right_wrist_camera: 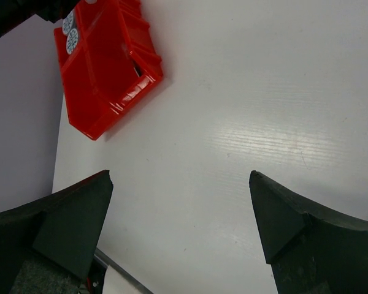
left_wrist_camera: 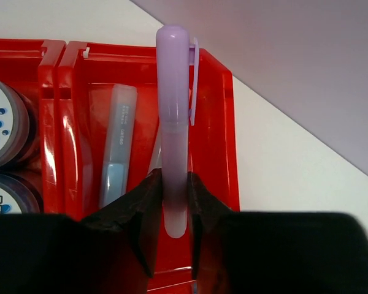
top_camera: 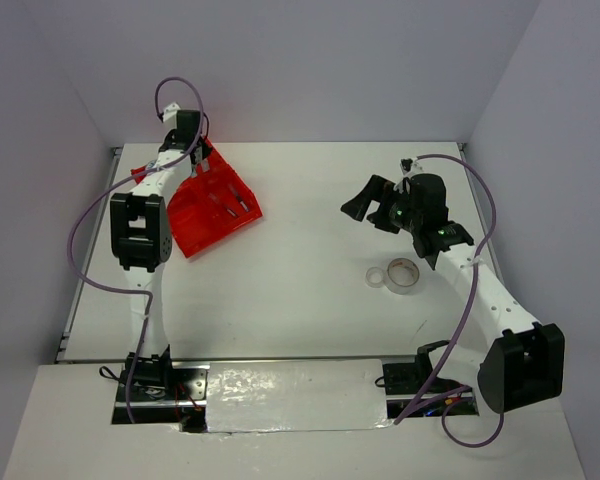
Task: Sort the stationery into containers
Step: Place the pen in the storage box, then pick up the stationery from the center of the board.
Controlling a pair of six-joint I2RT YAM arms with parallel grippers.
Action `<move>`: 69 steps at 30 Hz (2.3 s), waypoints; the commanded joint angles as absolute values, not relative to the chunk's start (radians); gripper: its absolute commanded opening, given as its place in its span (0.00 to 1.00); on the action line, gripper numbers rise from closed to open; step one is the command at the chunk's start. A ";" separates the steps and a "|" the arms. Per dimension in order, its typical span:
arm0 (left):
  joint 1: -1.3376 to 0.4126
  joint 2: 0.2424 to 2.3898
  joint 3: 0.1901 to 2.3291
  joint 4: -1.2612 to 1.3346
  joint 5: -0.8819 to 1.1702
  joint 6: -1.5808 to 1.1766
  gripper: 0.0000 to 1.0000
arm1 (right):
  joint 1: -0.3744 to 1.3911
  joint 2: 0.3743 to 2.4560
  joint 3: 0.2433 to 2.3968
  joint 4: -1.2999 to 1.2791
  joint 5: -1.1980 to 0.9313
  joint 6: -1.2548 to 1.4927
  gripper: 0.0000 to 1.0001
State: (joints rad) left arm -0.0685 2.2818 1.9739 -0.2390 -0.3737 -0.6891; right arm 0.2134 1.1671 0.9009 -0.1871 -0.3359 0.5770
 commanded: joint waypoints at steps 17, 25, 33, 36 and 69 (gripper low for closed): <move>-0.293 1.838 1.689 -0.135 -0.129 -0.571 0.99 | 0.219 0.855 0.965 -0.392 -0.009 0.532 1.00; -0.765 1.908 1.621 -0.028 0.008 -0.433 0.99 | 0.219 0.609 1.055 -0.635 0.230 0.496 1.00; -0.968 2.281 2.057 -0.279 0.138 -0.218 0.99 | 0.244 0.497 1.088 -0.686 0.216 0.514 1.00; -0.992 2.336 2.098 -0.311 0.176 -0.176 0.98 | 0.250 0.495 1.081 -0.669 0.195 0.506 1.00; -0.897 2.269 1.958 0.234 0.261 -0.377 0.00 | 0.267 0.518 1.071 -0.614 0.124 0.482 1.00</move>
